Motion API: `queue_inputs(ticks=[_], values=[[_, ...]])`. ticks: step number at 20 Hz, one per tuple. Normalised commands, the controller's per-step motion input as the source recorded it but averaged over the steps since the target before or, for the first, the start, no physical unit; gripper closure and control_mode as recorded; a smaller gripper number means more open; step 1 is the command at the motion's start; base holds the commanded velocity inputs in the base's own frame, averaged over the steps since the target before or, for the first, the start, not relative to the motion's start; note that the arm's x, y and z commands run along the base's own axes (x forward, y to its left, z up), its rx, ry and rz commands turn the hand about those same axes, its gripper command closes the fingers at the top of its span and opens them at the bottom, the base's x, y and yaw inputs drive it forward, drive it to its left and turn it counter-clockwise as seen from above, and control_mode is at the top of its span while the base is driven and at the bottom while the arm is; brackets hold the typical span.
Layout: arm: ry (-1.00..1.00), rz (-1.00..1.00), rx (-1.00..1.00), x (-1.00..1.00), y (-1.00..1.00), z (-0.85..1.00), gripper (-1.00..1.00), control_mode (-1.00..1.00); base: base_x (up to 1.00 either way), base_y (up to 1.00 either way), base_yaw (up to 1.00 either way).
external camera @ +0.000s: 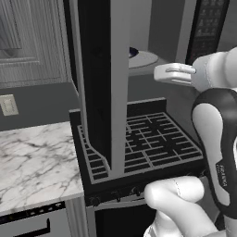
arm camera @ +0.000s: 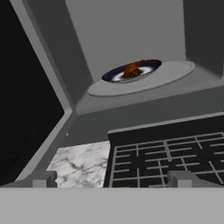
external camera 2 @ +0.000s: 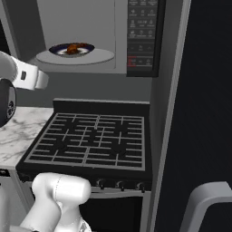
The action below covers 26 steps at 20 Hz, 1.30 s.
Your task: Transport the chicken drumstick from the fridge to the microwave and turn on the microwave.
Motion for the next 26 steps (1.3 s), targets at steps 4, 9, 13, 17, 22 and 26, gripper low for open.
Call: queue_inputs(ticks=[4, 9, 13, 17, 22, 26], values=[[0.01, -0.10, 0.10, -0.51, 0.00, 0.00, -1.00, -1.00, 0.00, 0.00, 0.00], [0.10, -0.04, 0.17, -0.43, -0.03, 0.00, -1.00, -1.00, 0.00, 0.00, 0.00], [0.16, 0.00, 0.21, -0.42, -0.06, 0.00, -1.00, -1.00, 0.00, 0.00, 0.00], [0.19, 0.00, 0.19, -0.44, -0.04, 0.00, -1.00, -1.00, 0.00, 0.00, 0.00], [0.17, 0.00, 0.13, -0.46, 0.00, 0.00, -1.00, -1.00, 0.00, 0.00, 0.00], [0.14, 0.00, 0.07, -0.47, 0.00, 0.00, -1.00, -1.00, 0.00, 0.00, 0.00]])
